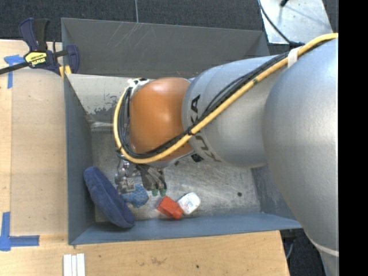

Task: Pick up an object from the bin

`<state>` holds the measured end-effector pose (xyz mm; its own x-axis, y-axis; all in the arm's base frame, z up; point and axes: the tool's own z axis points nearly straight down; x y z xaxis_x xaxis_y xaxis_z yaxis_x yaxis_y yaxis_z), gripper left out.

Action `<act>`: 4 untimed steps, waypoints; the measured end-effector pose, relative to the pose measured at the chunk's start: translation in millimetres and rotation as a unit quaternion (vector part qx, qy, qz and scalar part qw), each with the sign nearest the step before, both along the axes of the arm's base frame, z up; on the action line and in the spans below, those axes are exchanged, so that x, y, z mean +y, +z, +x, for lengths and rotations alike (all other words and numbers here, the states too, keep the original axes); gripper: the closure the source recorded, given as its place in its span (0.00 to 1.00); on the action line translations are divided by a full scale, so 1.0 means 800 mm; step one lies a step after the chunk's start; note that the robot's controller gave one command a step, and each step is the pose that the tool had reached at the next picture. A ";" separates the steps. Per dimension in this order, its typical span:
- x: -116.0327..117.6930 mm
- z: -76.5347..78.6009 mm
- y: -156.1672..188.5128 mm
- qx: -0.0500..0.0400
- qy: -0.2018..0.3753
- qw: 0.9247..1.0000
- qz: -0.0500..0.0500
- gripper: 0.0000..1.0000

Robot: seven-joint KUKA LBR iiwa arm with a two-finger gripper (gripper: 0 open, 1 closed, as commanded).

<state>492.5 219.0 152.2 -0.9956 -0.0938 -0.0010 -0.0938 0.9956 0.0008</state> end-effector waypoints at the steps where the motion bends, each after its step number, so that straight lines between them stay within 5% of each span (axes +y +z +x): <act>1: 0.000 0.000 0.000 0.000 0.000 1.000 0.000 0.00; 2: 0.000 0.000 0.000 0.000 0.000 1.000 0.000 1.00; 3: 0.000 0.000 0.000 0.000 0.000 1.000 0.000 0.00; 4: -0.009 0.035 -0.094 0.001 -0.053 0.999 0.003 0.00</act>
Offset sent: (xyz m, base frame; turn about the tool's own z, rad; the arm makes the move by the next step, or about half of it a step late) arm 0.0000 0.0000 0.0000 0.0000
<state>520.3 211.8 76.8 -0.9999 0.0114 0.0005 0.0114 0.9999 0.0069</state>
